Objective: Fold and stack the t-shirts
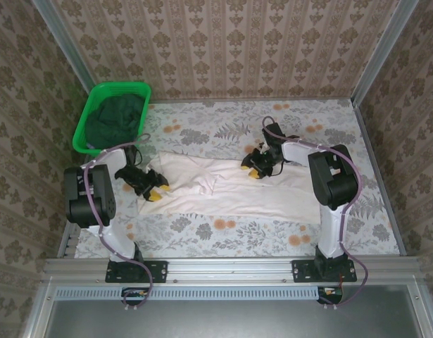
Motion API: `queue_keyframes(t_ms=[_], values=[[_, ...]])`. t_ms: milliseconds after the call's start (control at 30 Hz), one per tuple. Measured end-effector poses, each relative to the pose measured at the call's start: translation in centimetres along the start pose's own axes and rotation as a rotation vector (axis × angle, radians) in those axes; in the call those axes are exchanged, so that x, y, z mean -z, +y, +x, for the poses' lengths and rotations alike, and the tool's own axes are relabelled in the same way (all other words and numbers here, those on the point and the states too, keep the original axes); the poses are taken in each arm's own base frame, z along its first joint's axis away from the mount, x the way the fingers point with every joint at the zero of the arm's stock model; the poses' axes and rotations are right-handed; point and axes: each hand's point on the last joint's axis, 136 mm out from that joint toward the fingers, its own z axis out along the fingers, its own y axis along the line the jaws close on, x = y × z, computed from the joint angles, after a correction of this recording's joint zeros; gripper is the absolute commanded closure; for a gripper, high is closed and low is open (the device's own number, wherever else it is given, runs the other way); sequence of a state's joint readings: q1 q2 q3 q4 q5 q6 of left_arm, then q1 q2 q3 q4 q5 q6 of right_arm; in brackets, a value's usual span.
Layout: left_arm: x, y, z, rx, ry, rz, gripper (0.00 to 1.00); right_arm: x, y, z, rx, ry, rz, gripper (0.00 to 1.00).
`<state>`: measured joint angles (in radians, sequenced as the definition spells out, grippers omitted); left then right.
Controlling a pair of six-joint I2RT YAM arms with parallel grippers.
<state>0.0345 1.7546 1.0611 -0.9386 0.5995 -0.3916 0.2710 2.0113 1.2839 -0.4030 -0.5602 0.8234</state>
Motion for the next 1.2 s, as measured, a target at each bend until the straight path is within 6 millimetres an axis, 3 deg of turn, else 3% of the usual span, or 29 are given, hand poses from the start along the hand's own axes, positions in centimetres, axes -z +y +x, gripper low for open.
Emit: queue_keyframes(t_ms=[100, 200, 300, 400, 467, 533, 700, 833, 933, 1033, 1200], values=[[0.8, 0.8, -0.7, 0.004, -0.045, -0.052, 0.52, 0.2, -0.2, -0.3, -0.010, -0.006, -0.001, 0.57], [2.5, -0.4, -2.1, -0.041, -0.122, -0.081, 0.54, 0.8, -0.4, -0.2, -0.011, -0.020, 0.001, 0.57], [4.5, -4.2, -3.6, -0.147, -0.210, -0.084, 0.66, 2.2, -0.2, -0.3, 0.000, -0.059, -0.002, 0.59], [4.9, -8.7, -4.3, -0.261, -0.249, -0.068, 0.70, 4.2, -0.4, -0.9, -0.001, -0.118, 0.001, 0.64], [3.8, -10.7, -4.7, -0.315, -0.238, -0.079, 0.73, 5.3, -1.5, -1.6, -0.024, -0.158, 0.019, 0.66], [1.5, -11.3, -5.4, -0.331, -0.205, -0.108, 0.74, 6.2, -3.2, -2.4, -0.062, -0.196, 0.048, 0.68], [-4.6, -6.7, -7.7, -0.258, -0.103, -0.290, 0.72, 7.2, -8.4, -3.4, -0.168, -0.250, 0.153, 0.69], [-3.4, -7.5, -10.1, -0.260, -0.168, -0.332, 0.71, 7.7, -11.0, -3.8, -0.242, -0.279, 0.201, 0.66], [-3.7, -8.2, -11.5, -0.256, -0.168, -0.363, 0.70, 8.2, -11.6, -3.9, -0.280, -0.296, 0.192, 0.64], [-4.3, -10.7, -13.3, -0.291, -0.187, -0.369, 0.69, 9.0, -12.7, -3.4, -0.319, -0.313, 0.205, 0.61], [-6.7, -18.4, -16.6, -0.420, -0.264, -0.287, 0.62, 11.3, -15.8, -1.4, -0.410, -0.326, 0.273, 0.55]])
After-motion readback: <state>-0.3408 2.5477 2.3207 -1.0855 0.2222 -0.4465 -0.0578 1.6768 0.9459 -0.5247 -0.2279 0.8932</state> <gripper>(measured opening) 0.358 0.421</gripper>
